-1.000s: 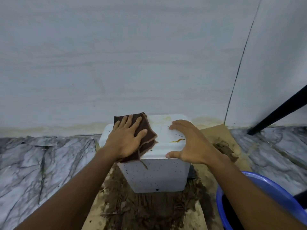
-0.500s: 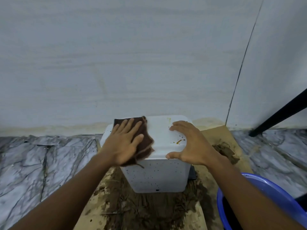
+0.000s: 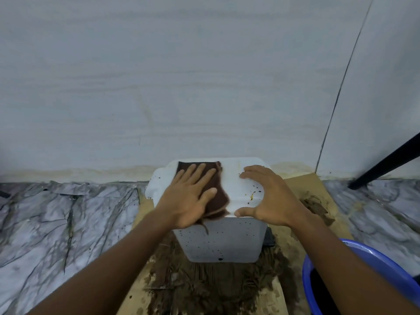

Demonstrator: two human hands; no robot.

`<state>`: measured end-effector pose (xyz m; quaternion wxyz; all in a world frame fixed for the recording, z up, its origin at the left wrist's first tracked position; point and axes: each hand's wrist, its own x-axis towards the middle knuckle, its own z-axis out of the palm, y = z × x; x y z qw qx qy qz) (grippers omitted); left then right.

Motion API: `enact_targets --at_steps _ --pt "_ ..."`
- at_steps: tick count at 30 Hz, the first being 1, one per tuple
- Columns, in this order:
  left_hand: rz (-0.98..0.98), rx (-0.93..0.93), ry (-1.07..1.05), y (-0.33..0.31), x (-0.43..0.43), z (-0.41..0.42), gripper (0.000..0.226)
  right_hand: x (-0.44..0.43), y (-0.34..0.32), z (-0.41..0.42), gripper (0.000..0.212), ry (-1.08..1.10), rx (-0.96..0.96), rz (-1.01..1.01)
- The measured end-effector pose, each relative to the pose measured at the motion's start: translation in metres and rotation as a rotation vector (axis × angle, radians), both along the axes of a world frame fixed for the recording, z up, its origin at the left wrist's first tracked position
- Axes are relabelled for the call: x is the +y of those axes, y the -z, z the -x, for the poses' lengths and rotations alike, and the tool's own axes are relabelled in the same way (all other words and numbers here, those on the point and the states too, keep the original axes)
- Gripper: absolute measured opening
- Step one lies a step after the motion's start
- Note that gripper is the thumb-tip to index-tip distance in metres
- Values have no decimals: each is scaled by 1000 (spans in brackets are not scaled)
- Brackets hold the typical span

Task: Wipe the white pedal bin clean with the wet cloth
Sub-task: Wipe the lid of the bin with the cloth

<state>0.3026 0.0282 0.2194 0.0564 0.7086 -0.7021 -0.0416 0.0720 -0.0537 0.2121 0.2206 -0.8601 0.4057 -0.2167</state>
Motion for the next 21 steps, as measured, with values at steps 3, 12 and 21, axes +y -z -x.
enact_targets --at_steps 3,12,21 --pt "-53 4 -145 -3 -12 -33 63 2 -3 -3 94 0 13 -11" --pt "-2 28 -7 -2 -22 20 62 4 -1 -3 91 -23 -2 -2" --pt "-7 29 -226 0 -17 -50 66 1 1 -7 88 -32 -1 1"
